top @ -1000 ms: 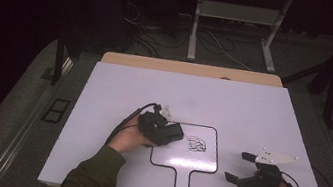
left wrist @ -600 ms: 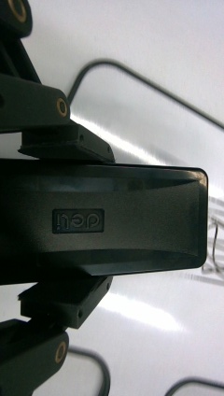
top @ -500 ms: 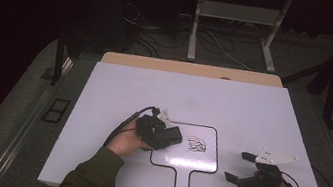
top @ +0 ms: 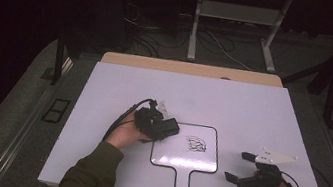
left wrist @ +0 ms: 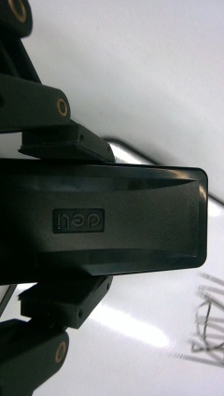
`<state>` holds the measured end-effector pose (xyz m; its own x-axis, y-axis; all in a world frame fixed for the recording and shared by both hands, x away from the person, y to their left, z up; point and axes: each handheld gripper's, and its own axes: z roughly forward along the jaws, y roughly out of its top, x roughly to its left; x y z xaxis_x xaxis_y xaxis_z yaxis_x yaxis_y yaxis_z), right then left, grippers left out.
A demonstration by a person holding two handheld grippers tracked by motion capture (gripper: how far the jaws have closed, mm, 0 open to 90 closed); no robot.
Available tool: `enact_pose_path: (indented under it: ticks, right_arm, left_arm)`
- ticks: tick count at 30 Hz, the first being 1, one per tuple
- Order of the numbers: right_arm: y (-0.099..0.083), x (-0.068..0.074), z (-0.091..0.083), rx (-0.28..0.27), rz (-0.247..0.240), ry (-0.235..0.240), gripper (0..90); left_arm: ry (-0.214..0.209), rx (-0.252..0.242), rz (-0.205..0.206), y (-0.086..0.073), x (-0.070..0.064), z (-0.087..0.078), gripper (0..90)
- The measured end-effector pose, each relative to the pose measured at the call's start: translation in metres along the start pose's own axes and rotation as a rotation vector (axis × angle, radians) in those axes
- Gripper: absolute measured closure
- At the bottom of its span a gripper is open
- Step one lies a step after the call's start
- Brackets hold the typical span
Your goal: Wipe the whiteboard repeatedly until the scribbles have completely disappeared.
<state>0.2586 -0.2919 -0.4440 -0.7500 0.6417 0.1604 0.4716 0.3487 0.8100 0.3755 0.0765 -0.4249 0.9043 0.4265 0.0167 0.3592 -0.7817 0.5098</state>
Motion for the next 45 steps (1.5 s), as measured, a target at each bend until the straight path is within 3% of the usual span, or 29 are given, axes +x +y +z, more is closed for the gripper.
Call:
enact_pose_path:
  ticks: [11, 14, 20, 28, 33, 39, 43, 45]
  right_arm:
    - [0.000, 0.001, 0.000, -0.005, -0.002, 0.000, 0.0]
    - [0.000, 0.001, 0.000, -0.004, -0.003, 0.002, 0.0]
    - [0.000, 0.001, 0.001, -0.002, -0.005, 0.000, 0.0]
    - [0.000, 0.001, 0.001, 0.002, -0.002, 0.000, 0.0]
    - [0.000, 0.000, 0.001, 0.001, -0.002, 0.001, 0.0]
    - [0.000, 0.001, 0.001, 0.001, -0.003, 0.000, 0.0]
    - [0.000, 0.002, 0.001, -0.002, -0.009, 0.002, 0.0]
    - [0.000, 0.002, 0.001, 0.000, -0.011, 0.002, 0.0]
  left_arm:
    - [-0.027, 0.005, 0.042, -0.011, -0.030, -0.007, 38.9]
    - [-0.035, 0.008, 0.034, -0.010, -0.026, -0.007, 38.9]
    - [-0.015, -0.003, 0.002, -0.003, -0.003, -0.001, 38.9]
    - [0.015, -0.008, -0.032, 0.003, 0.014, 0.003, 38.9]
    - [0.016, 0.013, -0.010, 0.003, 0.005, 0.001, 38.9]
    - [-0.013, 0.017, 0.010, -0.004, -0.014, -0.003, 38.9]
    - [-0.022, 0.022, 0.043, -0.007, -0.024, -0.006, 38.9]
    - [-0.032, 0.019, 0.031, -0.007, -0.023, -0.005, 39.0]
